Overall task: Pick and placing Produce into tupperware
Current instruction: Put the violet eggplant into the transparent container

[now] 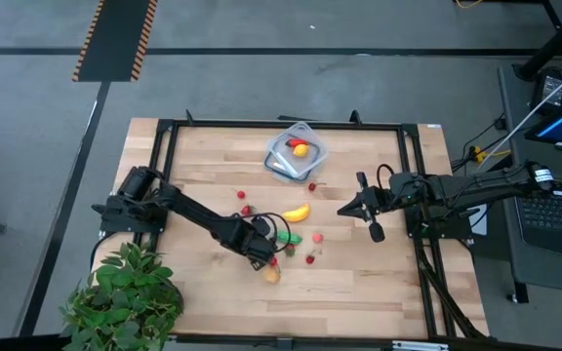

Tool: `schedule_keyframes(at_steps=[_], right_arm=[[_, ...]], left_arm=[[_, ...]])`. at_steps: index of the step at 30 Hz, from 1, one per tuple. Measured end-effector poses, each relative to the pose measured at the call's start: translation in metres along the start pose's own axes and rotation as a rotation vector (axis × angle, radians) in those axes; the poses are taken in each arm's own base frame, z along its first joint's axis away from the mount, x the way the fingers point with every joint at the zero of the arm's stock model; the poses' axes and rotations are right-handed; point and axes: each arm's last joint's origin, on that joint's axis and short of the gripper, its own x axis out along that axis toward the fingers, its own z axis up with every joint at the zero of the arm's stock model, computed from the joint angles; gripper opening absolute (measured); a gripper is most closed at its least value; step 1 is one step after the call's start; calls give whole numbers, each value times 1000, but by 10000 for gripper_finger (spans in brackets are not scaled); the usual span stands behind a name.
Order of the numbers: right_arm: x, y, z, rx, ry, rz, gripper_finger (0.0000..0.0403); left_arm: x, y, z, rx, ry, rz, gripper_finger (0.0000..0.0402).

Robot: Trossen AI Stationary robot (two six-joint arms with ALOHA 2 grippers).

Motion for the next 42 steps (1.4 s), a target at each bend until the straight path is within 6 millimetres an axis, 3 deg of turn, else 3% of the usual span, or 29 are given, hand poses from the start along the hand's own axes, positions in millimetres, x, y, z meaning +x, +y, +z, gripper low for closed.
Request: schedule_keyframes(at_steps=[5, 12, 19, 28, 35, 42], right_arm=[[0, 0, 0, 2, 4, 0, 25], [0, 0, 0, 1, 4, 0, 25], [0, 0, -1, 4, 6, 0, 25], [0, 0, -1, 5, 8, 0, 26], [0, 0, -1, 5, 13, 0, 26], [0, 0, -2, 6, 24, 0, 26]], left_arm=[[11, 0, 0, 1, 43, 19, 185], [12, 1, 1, 6, 31, 28, 181], [12, 0, 0, 42, 31, 27, 111], [12, 1, 0, 67, 25, 32, 109], [-4, 6, -1, 127, -38, 59, 109], [-43, 9, 0, 144, -180, 28, 109]])
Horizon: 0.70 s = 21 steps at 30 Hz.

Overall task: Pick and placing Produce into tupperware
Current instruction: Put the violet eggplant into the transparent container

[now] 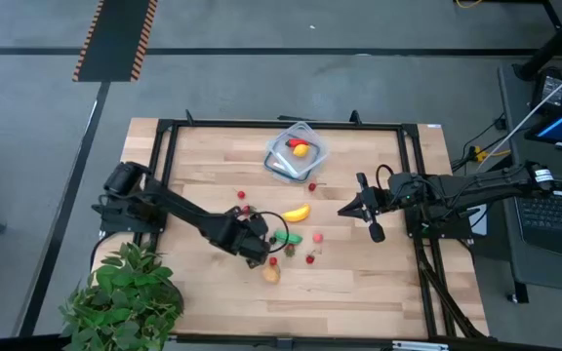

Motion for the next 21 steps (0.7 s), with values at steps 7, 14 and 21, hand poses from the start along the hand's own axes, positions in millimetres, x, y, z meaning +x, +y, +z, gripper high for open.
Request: schedule_keyframes(at_steps=[7, 14, 21], right_arm=[[1, 0, -2, 1, 18, 0, 26], [1, 0, -2, 0, 21, 0, 26], [1, 0, -2, -2, 21, 5, 26]], left_arm=[[-33, -1, -2, 45, -162, 6, 109], [-56, -4, -12, 73, -298, 17, 109], [-54, -7, -21, 39, -447, -87, 109]])
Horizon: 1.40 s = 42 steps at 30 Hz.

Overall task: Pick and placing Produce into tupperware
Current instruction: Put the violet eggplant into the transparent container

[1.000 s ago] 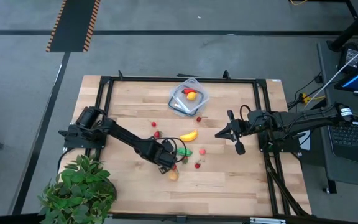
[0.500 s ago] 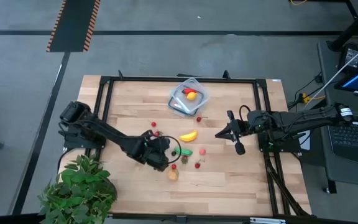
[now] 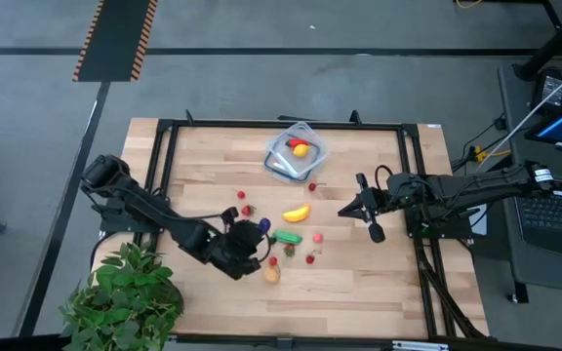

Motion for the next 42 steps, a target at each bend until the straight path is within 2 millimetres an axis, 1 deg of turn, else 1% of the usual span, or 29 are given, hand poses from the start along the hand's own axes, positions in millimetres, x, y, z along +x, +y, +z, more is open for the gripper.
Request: schedule_keyframes(at_steps=[8, 12, 15, 22, 28, 33, 38, 42], right_arm=[[0, 1, 0, -1, 0, 14, 26], [0, 1, 0, -1, 1, 15, 26], [0, 1, 0, -1, 1, 15, 26], [0, 1, 0, -1, 0, 15, 26], [0, 1, 0, -3, 0, 15, 26], [0, 1, 0, -4, 1, 16, 26], [0, 1, 0, -4, 1, 16, 26], [0, 1, 0, -5, 1, 16, 26]], left_arm=[[17, 4, -16, -21, -169, -148, 109], [27, 11, -24, -58, -233, -222, 109], [32, 17, -27, -50, -287, -273, 109], [41, 32, -20, -41, -408, -422, 109], [49, 47, -16, -43, -460, -525, 109], [52, 52, -11, 34, -490, -618, 109], [54, 57, -6, 57, -514, -666, 109], [56, 60, -4, 53, -517, -661, 109]])
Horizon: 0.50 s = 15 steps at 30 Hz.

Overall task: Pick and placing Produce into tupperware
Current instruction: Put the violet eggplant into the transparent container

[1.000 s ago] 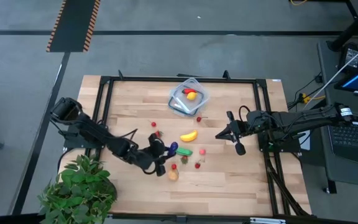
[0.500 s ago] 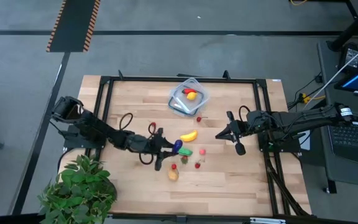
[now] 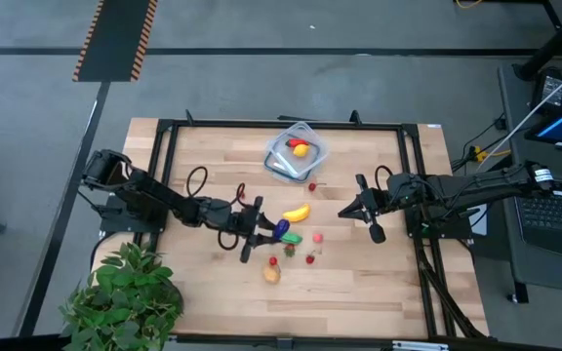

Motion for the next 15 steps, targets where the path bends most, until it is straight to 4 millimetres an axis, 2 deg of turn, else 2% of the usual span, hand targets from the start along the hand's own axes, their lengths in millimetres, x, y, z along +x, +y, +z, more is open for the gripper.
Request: schedule_keyframes(at_steps=[15], right_arm=[[0, 0, 0, 3, 0, 0, 26]], left_arm=[[-1, 14, -3, -47, -1, 283, 109]])
